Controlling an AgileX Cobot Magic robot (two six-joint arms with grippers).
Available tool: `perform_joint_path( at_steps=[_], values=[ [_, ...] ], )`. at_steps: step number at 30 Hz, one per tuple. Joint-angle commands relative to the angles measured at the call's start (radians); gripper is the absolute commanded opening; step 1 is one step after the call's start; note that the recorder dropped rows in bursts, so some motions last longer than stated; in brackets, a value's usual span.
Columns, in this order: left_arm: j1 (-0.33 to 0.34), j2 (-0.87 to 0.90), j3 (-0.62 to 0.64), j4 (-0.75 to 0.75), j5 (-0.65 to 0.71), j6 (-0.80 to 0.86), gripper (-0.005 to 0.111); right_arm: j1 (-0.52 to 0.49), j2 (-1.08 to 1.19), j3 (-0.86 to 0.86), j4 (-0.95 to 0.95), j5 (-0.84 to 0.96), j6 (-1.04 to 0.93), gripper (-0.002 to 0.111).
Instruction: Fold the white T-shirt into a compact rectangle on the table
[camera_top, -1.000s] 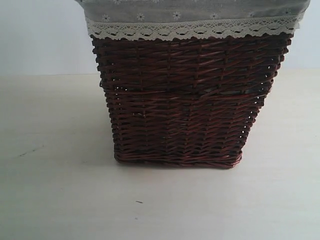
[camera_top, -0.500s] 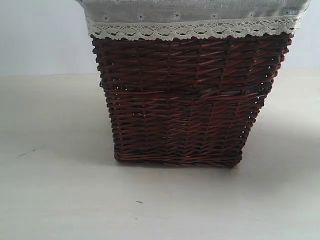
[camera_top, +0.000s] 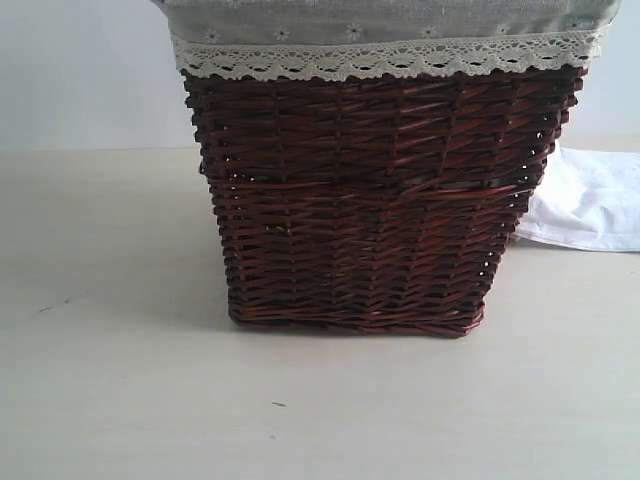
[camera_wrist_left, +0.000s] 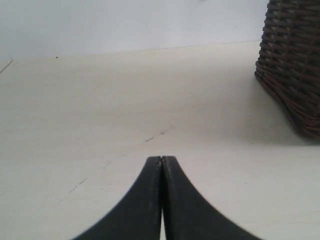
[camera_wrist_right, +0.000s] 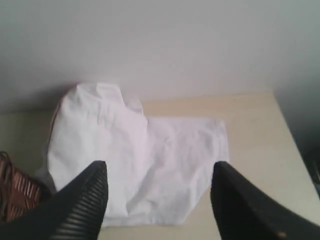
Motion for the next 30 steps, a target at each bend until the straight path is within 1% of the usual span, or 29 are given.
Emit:
perform_joint_path(
  at_steps=[1,3,5,7,9,13,19,26,30],
  values=[
    [-0.005,-0.006,-0.003,0.004,-0.006,0.004,0.000,0.000,0.093,0.128,0.004,0.008,-0.008,0.048],
    [-0.005,-0.006,-0.003,0.004,-0.006,0.004,0.000,0.000,0.146,0.178,0.004,0.008,-0.065,0.041],
    [-0.005,-0.006,-0.003,0.004,-0.006,0.004,0.000,0.000,0.203,0.208,0.004,0.008,-0.132,0.031],
    [-0.005,-0.006,-0.003,0.004,-0.006,0.004,0.000,0.000,0.266,0.228,0.033,0.006,-0.140,0.016],
    [-0.005,-0.006,-0.003,0.004,-0.006,0.004,0.000,0.000,0.332,0.243,0.048,-0.052,-0.151,0.000],
    [-0.005,-0.006,-0.003,0.004,-0.006,0.004,0.000,0.000,0.446,0.261,0.046,-0.138,-0.158,0.000],
    [-0.005,-0.006,-0.003,0.004,-0.006,0.004,0.000,0.000,0.559,0.277,-0.012,-0.163,-0.157,0.000],
    [-0.005,-0.006,-0.003,0.004,-0.006,0.004,0.000,0.000,0.596,0.407,-0.013,-0.300,-0.157,0.000],
    [-0.005,-0.006,-0.003,0.004,-0.006,0.004,0.000,0.000,0.587,0.416,-0.039,-0.276,-0.157,0.000]
  ],
)
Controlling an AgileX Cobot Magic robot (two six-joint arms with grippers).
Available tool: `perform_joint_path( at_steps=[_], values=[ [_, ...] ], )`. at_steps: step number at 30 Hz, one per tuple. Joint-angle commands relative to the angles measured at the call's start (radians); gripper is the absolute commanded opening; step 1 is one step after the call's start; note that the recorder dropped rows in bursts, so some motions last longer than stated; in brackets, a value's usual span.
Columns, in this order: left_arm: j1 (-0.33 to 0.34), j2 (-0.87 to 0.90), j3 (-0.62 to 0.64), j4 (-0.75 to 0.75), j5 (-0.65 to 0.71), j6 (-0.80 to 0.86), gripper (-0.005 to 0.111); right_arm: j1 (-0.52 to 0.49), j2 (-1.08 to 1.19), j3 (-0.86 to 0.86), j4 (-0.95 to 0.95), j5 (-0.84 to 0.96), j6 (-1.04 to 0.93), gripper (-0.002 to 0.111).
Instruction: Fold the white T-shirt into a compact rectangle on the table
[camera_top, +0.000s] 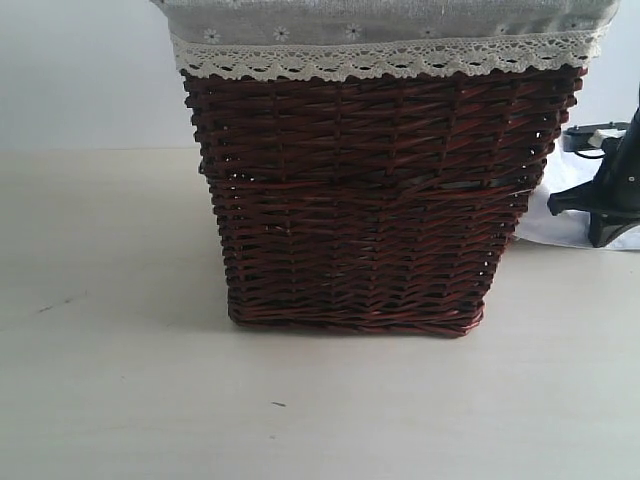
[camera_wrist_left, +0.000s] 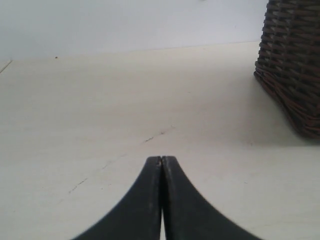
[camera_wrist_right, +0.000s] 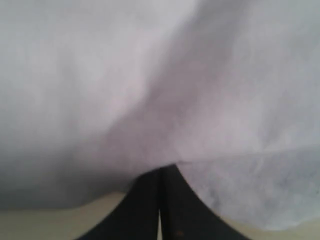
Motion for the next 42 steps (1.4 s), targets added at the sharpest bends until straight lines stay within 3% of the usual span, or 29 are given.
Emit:
perform_joint_path(
  at_steps=[1,7,10,13,16,18,21,25,29,42],
  values=[
    [-0.005,-0.006,-0.003,0.004,-0.006,0.004,0.000,0.000,0.005,0.028,-0.037,0.019,-0.007,0.000],
    [-0.005,-0.006,-0.003,0.004,-0.006,0.004,0.000,0.000,-0.021,0.040,-0.079,0.160,-0.022,0.000],
    [-0.005,-0.006,-0.003,0.004,-0.006,0.004,0.000,0.000,-0.088,0.140,-0.079,0.141,-0.033,0.000],
    [-0.005,-0.006,-0.003,0.004,-0.006,0.004,0.000,0.000,-0.215,0.336,-0.089,-0.016,-0.033,0.000],
    [-0.005,-0.006,-0.003,0.004,-0.006,0.004,0.000,0.000,-0.303,0.352,-0.067,-0.170,-0.027,0.000],
    [-0.005,-0.006,-0.003,0.004,-0.006,0.004,0.000,0.000,-0.343,0.352,-0.038,-0.411,0.034,0.000],
    [-0.005,-0.006,-0.003,0.004,-0.006,0.004,0.000,-0.023,-0.268,0.318,-0.052,-0.572,0.128,0.000],
    [-0.005,-0.006,-0.003,0.004,-0.006,0.004,0.000,-0.036,-0.083,0.159,-0.059,-0.366,0.150,0.000],
    [-0.005,-0.006,-0.003,0.004,-0.006,0.004,0.000,-0.034,-0.047,0.146,-0.056,-0.253,0.112,0.000],
    [-0.005,-0.006,-0.003,0.004,-0.006,0.004,0.000,-0.034,-0.237,0.536,-0.051,-0.289,0.072,0.000]
  ],
)
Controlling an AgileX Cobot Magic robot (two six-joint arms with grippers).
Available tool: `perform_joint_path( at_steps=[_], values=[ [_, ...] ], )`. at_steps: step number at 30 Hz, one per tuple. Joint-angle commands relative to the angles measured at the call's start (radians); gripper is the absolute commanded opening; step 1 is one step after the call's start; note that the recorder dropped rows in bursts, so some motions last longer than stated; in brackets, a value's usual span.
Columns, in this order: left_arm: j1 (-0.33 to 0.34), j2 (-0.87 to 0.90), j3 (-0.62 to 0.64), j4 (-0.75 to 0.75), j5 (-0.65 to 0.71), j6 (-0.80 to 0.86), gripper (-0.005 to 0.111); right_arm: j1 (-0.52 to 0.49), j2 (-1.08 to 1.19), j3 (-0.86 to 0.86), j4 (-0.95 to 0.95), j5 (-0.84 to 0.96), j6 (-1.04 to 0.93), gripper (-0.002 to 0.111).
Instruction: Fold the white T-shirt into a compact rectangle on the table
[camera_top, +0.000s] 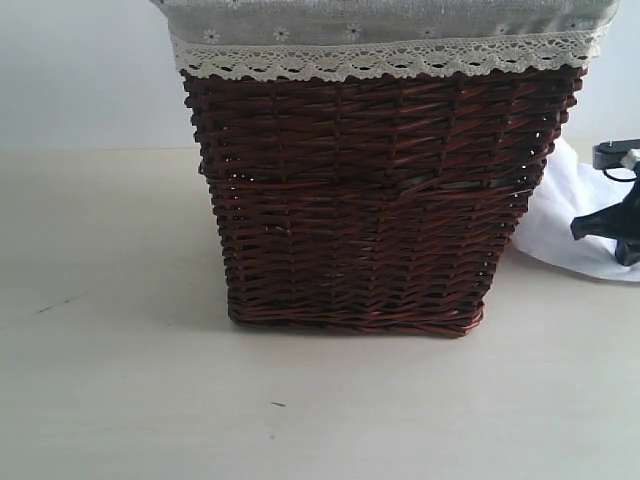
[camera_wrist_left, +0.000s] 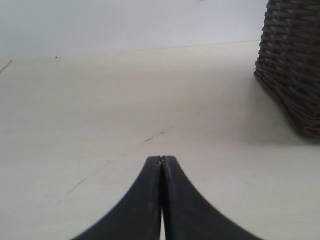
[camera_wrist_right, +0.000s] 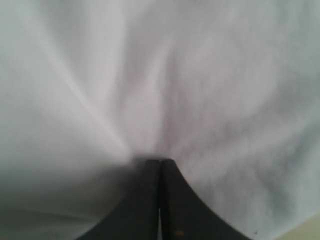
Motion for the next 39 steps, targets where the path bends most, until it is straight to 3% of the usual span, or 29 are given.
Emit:
perform_joint_path(
  at_steps=[1,10,19,28,34,39],
  values=[
    [-0.005,-0.006,-0.003,0.004,-0.006,0.004,0.000,0.000,-0.069,0.189,0.007,0.017,-0.008,0.000],
    [-0.005,-0.006,-0.003,0.004,-0.006,0.004,0.000,0.008,-0.237,0.514,0.173,-0.122,0.002,0.000],
    [-0.005,-0.006,-0.003,0.004,-0.006,0.004,0.000,0.202,-0.265,0.682,0.183,-0.148,-0.020,0.000],
    [-0.005,-0.006,-0.003,0.004,-0.006,0.004,0.000,0.394,-0.303,0.690,0.197,-0.089,-0.105,0.000],
    [-0.005,-0.006,-0.003,0.004,-0.006,0.004,0.000,0.407,-0.393,0.618,0.236,-0.018,-0.180,0.000],
    [-0.005,-0.006,-0.003,0.004,-0.006,0.004,0.000,0.407,-0.462,0.556,0.228,-0.061,-0.172,0.000]
  ],
)
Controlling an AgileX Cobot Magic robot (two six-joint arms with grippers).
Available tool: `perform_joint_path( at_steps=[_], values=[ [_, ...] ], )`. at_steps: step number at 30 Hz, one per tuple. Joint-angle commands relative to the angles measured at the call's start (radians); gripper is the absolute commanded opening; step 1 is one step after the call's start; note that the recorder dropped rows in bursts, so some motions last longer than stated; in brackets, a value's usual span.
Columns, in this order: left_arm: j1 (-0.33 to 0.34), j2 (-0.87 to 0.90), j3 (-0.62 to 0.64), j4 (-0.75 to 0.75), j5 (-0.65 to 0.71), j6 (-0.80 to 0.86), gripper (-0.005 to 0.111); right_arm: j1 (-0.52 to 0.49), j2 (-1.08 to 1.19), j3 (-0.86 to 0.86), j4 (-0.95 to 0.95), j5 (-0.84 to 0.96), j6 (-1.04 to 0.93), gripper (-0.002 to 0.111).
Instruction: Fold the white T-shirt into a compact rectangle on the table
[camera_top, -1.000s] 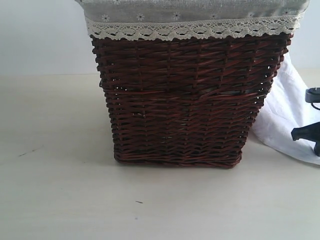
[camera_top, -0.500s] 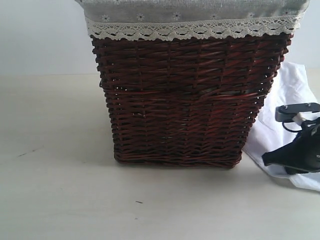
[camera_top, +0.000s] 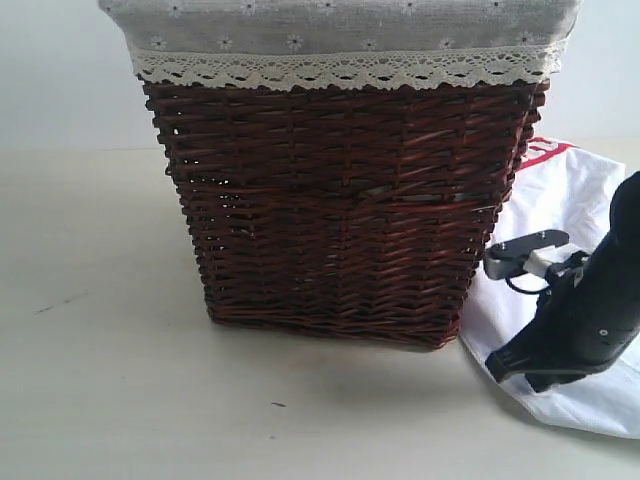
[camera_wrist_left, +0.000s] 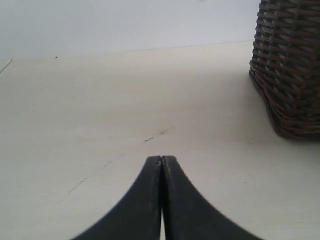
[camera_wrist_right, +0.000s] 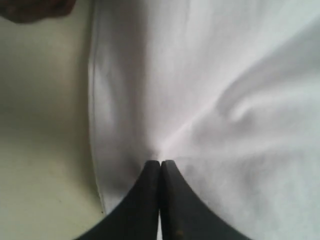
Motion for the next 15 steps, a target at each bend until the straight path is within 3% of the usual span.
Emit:
perform_joint_path(
  at_steps=[1,6,11,15],
  values=[
    [-0.005,-0.006,-0.003,0.004,-0.006,0.004,0.000,0.002,-0.067,-0.063,-0.002,-0.005,-0.007,0.000],
    [-0.005,-0.006,-0.003,0.004,-0.006,0.004,0.000,0.002,-0.216,-0.075,0.032,0.010,0.002,0.000],
    [-0.005,-0.006,-0.003,0.004,-0.006,0.004,0.000,0.002,-0.422,-0.023,0.045,-0.044,0.140,0.000],
    [-0.005,-0.006,-0.003,0.004,-0.006,0.004,0.000,0.070,-0.552,0.081,0.233,-0.165,-0.065,0.000]
  ],
)
